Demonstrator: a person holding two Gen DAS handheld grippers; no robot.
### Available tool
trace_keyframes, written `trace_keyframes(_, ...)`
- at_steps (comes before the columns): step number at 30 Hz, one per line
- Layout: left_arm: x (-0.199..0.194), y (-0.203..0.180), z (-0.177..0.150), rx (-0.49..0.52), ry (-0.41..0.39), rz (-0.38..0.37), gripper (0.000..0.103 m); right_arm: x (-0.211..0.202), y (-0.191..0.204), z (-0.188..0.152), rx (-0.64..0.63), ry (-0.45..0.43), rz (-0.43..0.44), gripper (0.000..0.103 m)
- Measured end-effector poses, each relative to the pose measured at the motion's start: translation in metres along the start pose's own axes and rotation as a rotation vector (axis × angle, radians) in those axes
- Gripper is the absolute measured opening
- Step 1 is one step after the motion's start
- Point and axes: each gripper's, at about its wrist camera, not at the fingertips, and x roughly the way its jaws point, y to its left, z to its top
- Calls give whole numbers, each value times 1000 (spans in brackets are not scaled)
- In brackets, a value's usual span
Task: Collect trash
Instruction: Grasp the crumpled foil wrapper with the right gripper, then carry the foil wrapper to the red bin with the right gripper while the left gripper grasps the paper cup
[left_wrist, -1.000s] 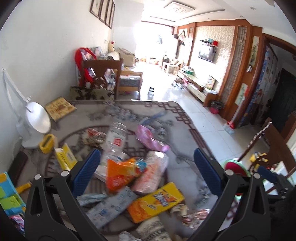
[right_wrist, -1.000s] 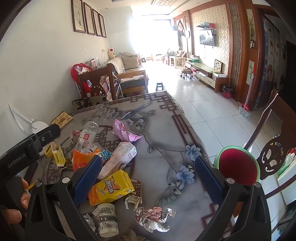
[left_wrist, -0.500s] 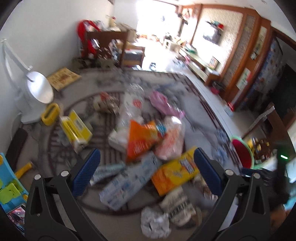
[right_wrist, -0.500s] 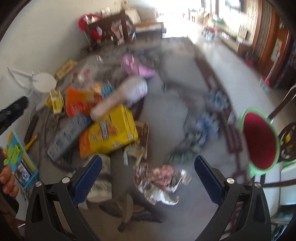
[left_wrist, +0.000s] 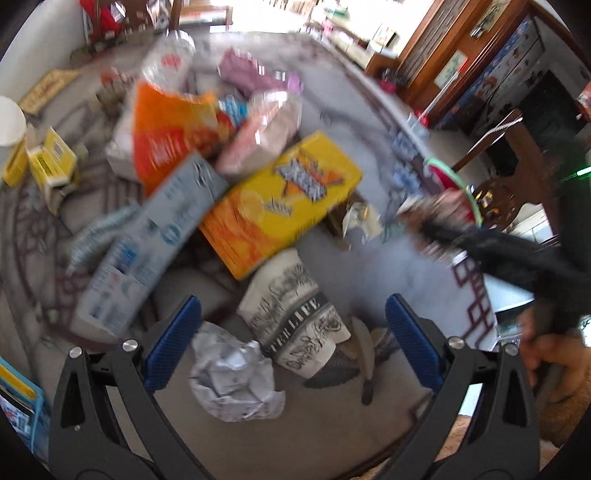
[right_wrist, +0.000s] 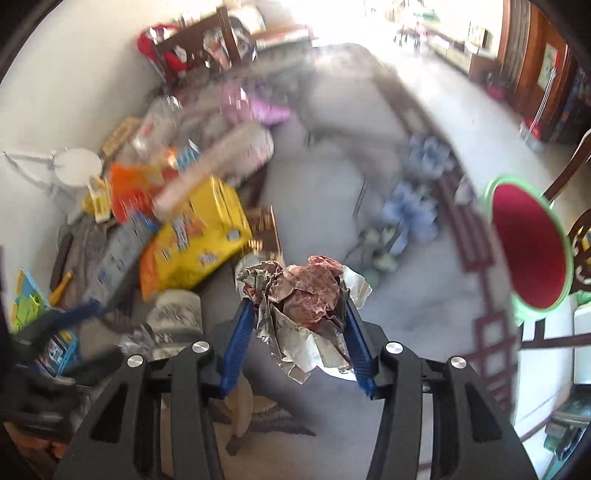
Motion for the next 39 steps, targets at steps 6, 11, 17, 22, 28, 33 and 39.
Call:
trace_keyframes(6, 35, -2, -5, -30, 118, 26, 70, -16, -1, 0, 2, -39, 14, 48)
trace_keyframes(11, 34, -7, -4, -29, 107, -27, 37, -20, -6, -1, 10, -54, 26, 48)
trace_keyframes(17, 17, -23, 6, -18, 47, -102, 1, -36, -22, 1, 22, -88, 27, 48)
trace_keyframes(22, 5, -49, 22, 37, -26, -108, 1, -43, -48, 5, 45, -93, 18, 48)
trace_keyframes(28, 12, -41, 16, 17, 20, -36, 79, -43, -72, 16, 64, -91, 43, 49)
trace_keyframes(33, 41, -33, 12, -96, 82, 7, 83, -31, -66, 23, 12, -58, 79, 49)
trace_keyframes(39, 68, -42, 9, -93, 131, 98, 82, -28, -70, 27, -36, -42, 82, 50)
